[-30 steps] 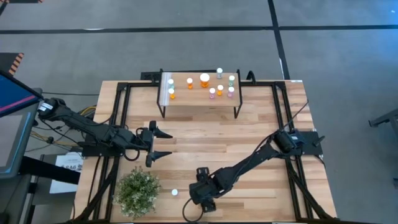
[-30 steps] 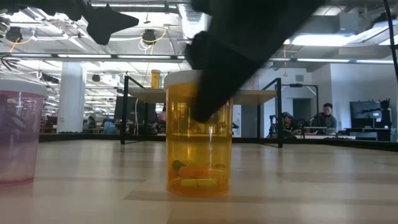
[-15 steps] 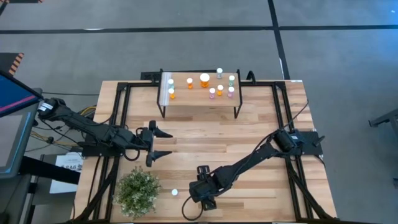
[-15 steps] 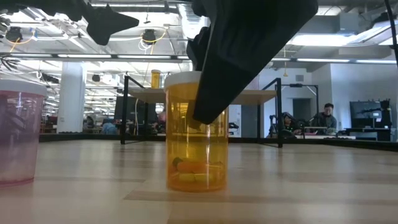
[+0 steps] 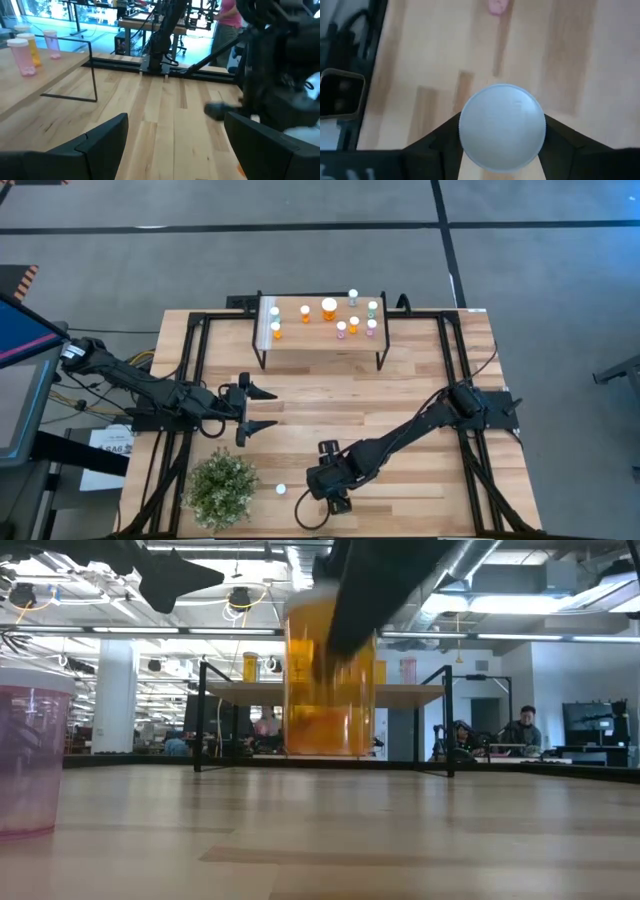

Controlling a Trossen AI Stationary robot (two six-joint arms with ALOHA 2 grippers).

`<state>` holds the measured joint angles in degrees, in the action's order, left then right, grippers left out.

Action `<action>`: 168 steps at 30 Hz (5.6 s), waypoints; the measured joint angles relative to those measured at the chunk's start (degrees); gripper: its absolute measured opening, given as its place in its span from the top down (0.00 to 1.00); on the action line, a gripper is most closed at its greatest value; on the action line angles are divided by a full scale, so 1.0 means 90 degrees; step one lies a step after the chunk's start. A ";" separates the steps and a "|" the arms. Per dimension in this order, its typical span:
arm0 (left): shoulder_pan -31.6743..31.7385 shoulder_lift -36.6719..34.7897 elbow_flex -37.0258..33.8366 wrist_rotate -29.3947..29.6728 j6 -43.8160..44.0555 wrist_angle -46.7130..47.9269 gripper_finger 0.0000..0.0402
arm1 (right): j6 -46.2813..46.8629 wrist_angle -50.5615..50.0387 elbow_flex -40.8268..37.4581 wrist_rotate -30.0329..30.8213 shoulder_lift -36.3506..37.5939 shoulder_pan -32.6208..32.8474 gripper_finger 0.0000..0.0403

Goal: Pick and place medicine bottles onto shelf by color
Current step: Put the large orange bottle on the shelf, then put the violet bottle on the shelf

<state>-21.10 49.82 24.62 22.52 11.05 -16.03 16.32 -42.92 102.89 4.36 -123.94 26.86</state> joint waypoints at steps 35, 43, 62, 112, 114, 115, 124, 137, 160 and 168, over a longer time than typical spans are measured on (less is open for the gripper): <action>0.0000 -0.0837 -0.0005 0.0199 0.0180 0.0697 0.21 | -0.2124 -0.0216 0.0007 -0.0375 0.2194 -0.5137 0.44; 0.0001 -0.0838 -0.0005 0.0202 0.0165 0.0695 0.21 | -0.2516 -0.0297 0.0012 -0.0394 0.2024 -0.5211 0.44; 0.0002 -0.0835 -0.0005 0.0206 0.0182 0.0702 0.21 | -0.2412 -0.0360 0.0017 -0.0349 0.1566 -0.5510 0.43; -0.0327 0.0817 0.0456 -0.1681 -0.0319 0.0745 0.21 | -0.1978 -0.1205 0.0704 0.0529 0.3411 -0.3950 0.33; -0.0401 0.1078 0.0749 -0.1800 -0.0397 0.1057 0.21 | -0.1976 -0.1209 0.0704 0.0741 0.3500 -0.3710 0.33; -0.0446 0.1209 0.0916 -0.1812 -0.0406 0.1287 0.21 | -0.1973 -0.1230 0.0704 0.0853 0.3539 -0.3607 0.33; -0.1076 0.2646 0.2478 -0.1814 -0.0308 0.2901 0.21 | -0.1905 -0.1429 0.0704 0.1561 0.3626 -0.2813 0.33; -0.1878 0.4622 0.3893 -0.1450 0.0654 0.3964 0.21 | -0.1695 -0.1719 0.0704 0.2023 0.3623 -0.2388 0.33; -0.1753 0.5637 0.4659 -0.1751 0.1855 0.5207 0.27 | -0.1577 -0.1707 0.0704 0.2032 0.3616 -0.2360 0.33; -0.1753 0.5742 0.4659 -0.1756 0.1905 0.5155 0.40 | -0.1577 -0.1709 0.0704 0.2032 0.3616 -0.2360 0.33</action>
<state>-36.88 101.50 66.55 6.72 28.19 30.36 2.13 -58.30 109.23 22.65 -91.39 5.63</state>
